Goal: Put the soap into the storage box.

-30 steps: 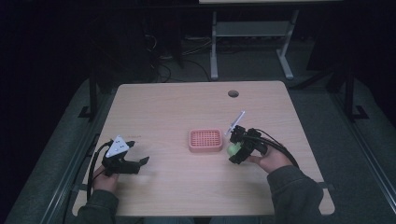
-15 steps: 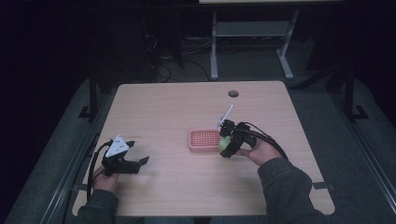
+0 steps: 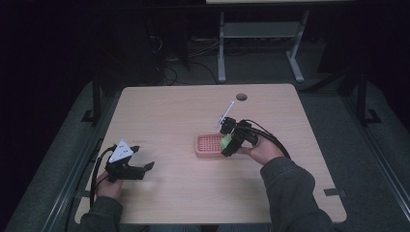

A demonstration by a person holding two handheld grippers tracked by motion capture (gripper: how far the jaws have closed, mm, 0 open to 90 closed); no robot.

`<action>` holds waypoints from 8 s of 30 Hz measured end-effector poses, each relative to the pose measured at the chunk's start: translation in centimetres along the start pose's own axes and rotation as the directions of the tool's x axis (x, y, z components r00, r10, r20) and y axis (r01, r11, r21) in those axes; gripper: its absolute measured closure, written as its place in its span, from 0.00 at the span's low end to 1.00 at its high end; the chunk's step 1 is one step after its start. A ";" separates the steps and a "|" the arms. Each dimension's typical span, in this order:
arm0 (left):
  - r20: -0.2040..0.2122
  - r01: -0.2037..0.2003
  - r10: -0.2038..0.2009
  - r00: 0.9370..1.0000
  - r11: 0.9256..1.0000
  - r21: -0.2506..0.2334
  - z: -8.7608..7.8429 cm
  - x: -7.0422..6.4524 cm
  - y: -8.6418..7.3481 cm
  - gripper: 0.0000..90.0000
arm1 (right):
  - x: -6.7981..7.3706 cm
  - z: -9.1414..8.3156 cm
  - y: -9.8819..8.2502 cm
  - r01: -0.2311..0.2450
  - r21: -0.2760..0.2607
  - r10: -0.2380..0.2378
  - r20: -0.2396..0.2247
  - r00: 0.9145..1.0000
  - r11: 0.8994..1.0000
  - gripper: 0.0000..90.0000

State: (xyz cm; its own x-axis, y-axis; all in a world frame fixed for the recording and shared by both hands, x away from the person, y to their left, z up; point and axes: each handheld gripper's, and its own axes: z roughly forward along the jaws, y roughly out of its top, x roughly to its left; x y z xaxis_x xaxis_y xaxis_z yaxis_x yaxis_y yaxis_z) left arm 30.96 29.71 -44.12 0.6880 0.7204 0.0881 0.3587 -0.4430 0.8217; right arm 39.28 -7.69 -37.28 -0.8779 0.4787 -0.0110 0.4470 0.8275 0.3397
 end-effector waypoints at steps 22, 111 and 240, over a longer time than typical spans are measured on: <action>0.001 0.008 -0.008 1.000 1.000 -0.004 -0.1 0.1 0.0 0.16 | -1.2 1.8 3.2 0.002 0.018 -0.002 -0.022 1.000 1.000 0.29; 0.001 0.011 -0.011 1.000 1.000 -0.018 -0.2 0.2 0.1 0.16 | -1.8 6.6 5.1 -0.027 0.038 0.028 -0.017 0.999 0.999 0.29; -0.005 0.002 -0.002 1.000 1.000 0.008 -0.1 0.0 -0.2 0.16 | -2.5 0.2 -7.9 -0.224 -0.116 0.219 -0.051 0.974 0.968 0.25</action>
State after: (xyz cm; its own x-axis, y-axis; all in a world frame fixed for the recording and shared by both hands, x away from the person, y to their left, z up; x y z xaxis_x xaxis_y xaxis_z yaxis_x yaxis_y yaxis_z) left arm 30.83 29.82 -44.26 0.6842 0.7237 0.0895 0.3648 -0.4460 0.8173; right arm 37.94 -15.40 -40.12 -0.7661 0.6330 0.1112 0.6090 0.6597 0.4403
